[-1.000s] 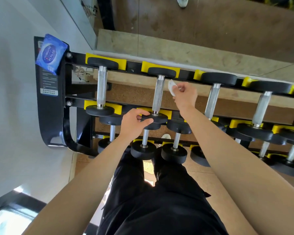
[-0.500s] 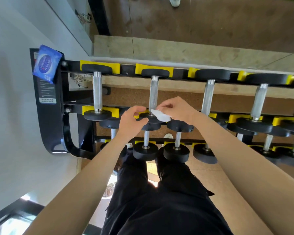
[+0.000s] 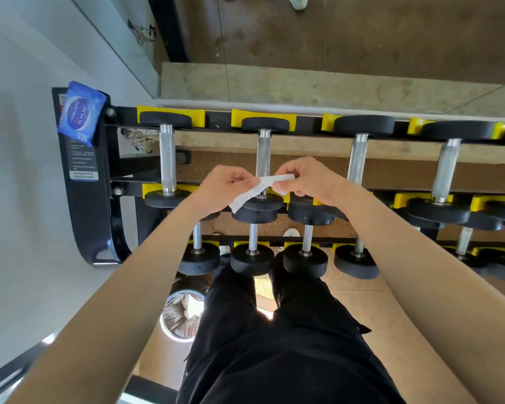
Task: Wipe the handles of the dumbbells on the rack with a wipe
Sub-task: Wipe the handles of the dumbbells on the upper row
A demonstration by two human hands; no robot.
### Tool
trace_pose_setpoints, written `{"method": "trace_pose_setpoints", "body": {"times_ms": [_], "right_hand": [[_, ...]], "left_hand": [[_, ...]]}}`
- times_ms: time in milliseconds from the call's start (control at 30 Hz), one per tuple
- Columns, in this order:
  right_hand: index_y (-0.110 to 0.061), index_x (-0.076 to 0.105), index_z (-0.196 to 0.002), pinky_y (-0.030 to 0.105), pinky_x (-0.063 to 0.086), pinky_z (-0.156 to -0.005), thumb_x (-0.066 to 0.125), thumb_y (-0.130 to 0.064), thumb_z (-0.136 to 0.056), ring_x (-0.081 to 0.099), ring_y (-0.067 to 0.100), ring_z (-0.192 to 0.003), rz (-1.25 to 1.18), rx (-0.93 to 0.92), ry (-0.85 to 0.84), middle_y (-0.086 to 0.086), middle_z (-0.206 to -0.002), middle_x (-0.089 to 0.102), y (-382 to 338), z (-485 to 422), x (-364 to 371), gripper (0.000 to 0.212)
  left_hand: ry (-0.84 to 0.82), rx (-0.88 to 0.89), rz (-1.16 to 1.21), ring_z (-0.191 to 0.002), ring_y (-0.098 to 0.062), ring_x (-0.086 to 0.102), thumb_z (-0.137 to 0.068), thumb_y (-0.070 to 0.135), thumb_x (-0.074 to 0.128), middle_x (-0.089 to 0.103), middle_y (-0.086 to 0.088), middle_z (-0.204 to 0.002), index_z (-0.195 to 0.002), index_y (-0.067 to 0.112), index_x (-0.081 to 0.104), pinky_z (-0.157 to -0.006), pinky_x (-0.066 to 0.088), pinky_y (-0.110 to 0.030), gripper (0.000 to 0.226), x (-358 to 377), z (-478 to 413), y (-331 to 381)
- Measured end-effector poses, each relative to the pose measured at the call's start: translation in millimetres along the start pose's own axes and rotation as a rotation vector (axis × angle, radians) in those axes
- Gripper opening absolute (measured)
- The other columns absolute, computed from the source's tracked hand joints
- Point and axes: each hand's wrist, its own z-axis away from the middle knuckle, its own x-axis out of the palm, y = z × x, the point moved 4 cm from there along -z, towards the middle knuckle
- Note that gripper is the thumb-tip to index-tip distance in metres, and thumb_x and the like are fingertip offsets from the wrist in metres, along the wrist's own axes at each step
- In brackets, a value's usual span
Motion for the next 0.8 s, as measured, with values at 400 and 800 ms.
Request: {"method": "trace_pose_setpoints", "body": {"times_ms": [400, 800], "right_hand": [[-0.006, 0.070, -0.099, 0.024, 0.054, -0.064, 0.079, -0.016, -0.083, 0.063, 0.016, -0.074, 0.126, 0.168, 0.123, 0.010, -0.091, 0.072, 46.0, -18.9, 10.9, 0.021], [-0.011, 0.069, -0.093, 0.024, 0.041, -0.065, 0.074, -0.036, -0.088, 0.059, 0.018, -0.078, 0.644, 0.177, 0.284, 0.005, -0.088, 0.064, 54.9, -28.1, 10.2, 0.026]], "left_hand": [[0.135, -0.126, -0.062, -0.099, -0.019, 0.064, -0.091, 0.029, 0.074, 0.071, 0.002, -0.102, -0.094, 0.023, 0.071, -0.089, 0.054, -0.037, 0.007, -17.2, -11.4, -50.7], [0.090, -0.037, -0.615, -0.098, -0.022, 0.066, -0.095, 0.034, 0.067, 0.075, -0.002, -0.108, -0.108, 0.019, 0.078, -0.086, 0.054, -0.035, 0.022, 1.7, -36.0, -35.8]]}}
